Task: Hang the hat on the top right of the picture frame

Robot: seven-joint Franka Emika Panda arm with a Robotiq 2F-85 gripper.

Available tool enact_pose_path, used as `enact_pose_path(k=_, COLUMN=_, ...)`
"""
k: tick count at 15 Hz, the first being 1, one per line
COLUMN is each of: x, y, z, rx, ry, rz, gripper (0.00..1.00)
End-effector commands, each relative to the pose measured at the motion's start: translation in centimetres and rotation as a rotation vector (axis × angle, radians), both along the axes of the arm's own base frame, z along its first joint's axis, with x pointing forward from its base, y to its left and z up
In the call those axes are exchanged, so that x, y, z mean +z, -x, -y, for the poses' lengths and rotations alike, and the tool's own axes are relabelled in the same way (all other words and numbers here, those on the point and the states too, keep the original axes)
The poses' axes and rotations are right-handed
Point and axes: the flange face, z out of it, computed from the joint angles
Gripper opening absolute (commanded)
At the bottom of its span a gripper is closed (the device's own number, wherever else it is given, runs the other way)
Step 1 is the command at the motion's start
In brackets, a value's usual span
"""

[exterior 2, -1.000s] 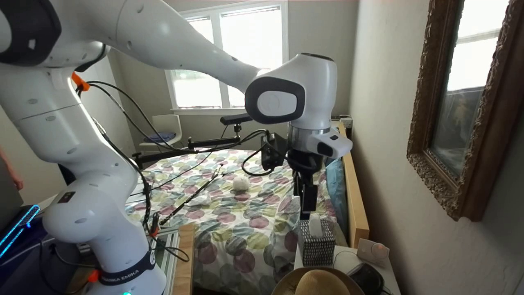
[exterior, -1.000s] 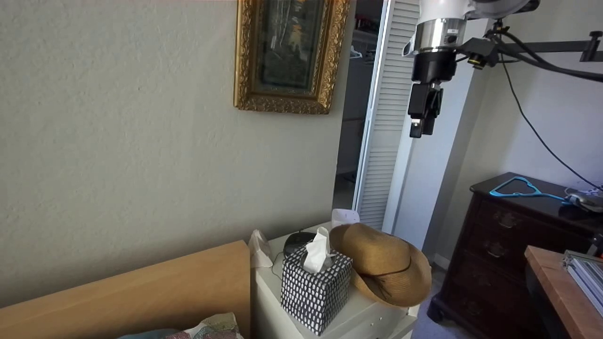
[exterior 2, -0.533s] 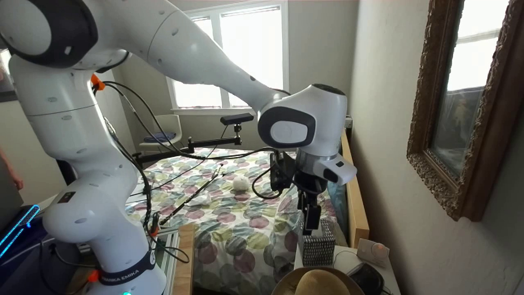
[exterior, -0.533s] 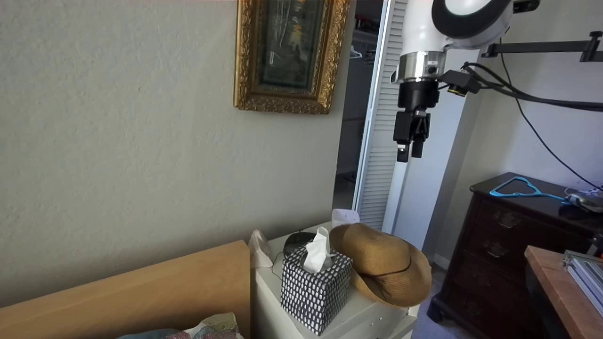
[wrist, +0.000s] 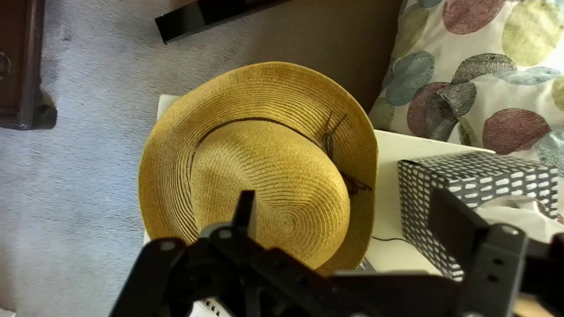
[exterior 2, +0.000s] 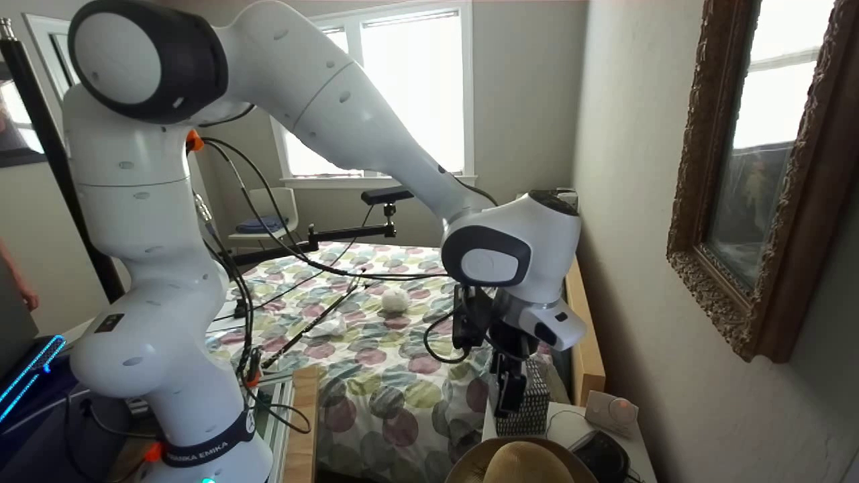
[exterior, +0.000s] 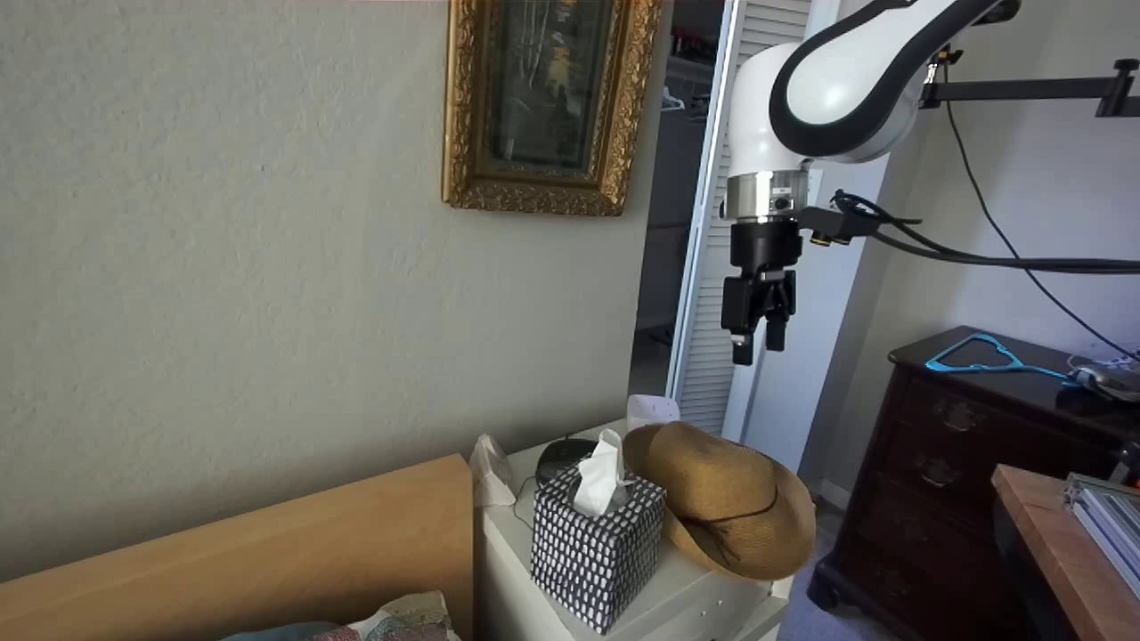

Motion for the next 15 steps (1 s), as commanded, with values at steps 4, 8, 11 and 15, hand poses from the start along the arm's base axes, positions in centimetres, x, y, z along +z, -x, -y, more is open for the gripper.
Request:
enact_pose_path(k=4, x=-3.0, y=-0.2, z=0.0, rx=-0.028, ry=0.004, rz=-0.054, gripper=1.00)
enact_pose_path(k=8, x=-3.8, y=-0.3, z=-0.2, rx=-0.032, ry=0.003, rz=-0.076, gripper=1.00)
enact_pose_path(k=11, x=-5.0, y=-1.2, z=0.2, rx=-0.065, ry=0.019, rz=-0.089, gripper=1.00)
enact_pose_path(k=15, x=-7.2, y=-2.4, z=0.5, rx=-0.078, ry=0.009, rz=-0.111, gripper=1.00)
